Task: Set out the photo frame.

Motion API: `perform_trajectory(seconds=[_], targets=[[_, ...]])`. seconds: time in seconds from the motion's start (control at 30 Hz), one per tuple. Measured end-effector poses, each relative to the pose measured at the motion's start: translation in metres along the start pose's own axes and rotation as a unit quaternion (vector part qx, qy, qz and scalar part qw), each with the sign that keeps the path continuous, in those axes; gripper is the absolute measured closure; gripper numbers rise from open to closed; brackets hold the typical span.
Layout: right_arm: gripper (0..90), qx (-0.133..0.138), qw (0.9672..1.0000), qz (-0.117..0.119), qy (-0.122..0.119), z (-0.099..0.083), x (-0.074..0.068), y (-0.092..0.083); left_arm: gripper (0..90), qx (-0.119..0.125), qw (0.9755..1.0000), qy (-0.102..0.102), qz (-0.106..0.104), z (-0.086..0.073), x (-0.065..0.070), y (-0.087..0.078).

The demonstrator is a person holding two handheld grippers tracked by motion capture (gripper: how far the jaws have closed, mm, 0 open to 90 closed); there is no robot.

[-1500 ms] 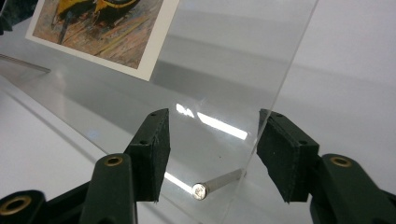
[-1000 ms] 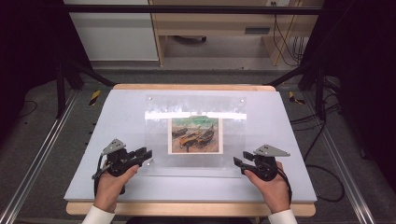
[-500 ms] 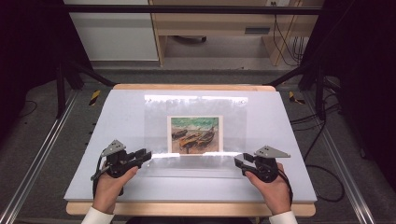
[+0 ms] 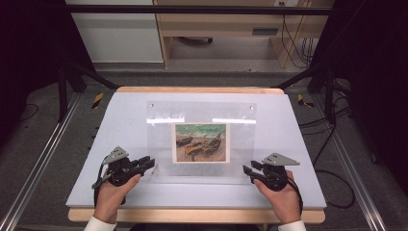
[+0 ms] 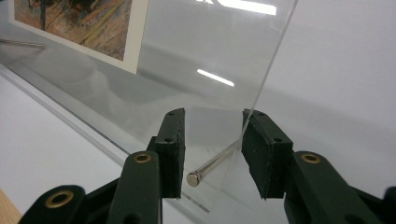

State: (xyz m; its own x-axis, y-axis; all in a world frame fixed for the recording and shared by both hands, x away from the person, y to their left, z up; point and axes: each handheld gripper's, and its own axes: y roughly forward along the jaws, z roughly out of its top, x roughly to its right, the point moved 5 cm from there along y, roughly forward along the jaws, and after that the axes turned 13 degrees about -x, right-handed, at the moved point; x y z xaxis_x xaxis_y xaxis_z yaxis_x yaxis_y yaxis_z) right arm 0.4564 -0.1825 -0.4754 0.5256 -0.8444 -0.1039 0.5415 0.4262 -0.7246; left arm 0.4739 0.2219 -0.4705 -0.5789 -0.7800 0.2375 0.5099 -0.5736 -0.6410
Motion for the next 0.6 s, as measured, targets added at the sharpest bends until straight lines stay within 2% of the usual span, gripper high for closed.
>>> perform_trajectory(seconds=[0.6], targets=[[61.9,-0.007,1.0,-0.007,0.001,-0.0028,-0.0017,-0.0017,70.6,-0.006,1.0,0.003,-0.001,-0.0008,0.0008,-0.0006]])
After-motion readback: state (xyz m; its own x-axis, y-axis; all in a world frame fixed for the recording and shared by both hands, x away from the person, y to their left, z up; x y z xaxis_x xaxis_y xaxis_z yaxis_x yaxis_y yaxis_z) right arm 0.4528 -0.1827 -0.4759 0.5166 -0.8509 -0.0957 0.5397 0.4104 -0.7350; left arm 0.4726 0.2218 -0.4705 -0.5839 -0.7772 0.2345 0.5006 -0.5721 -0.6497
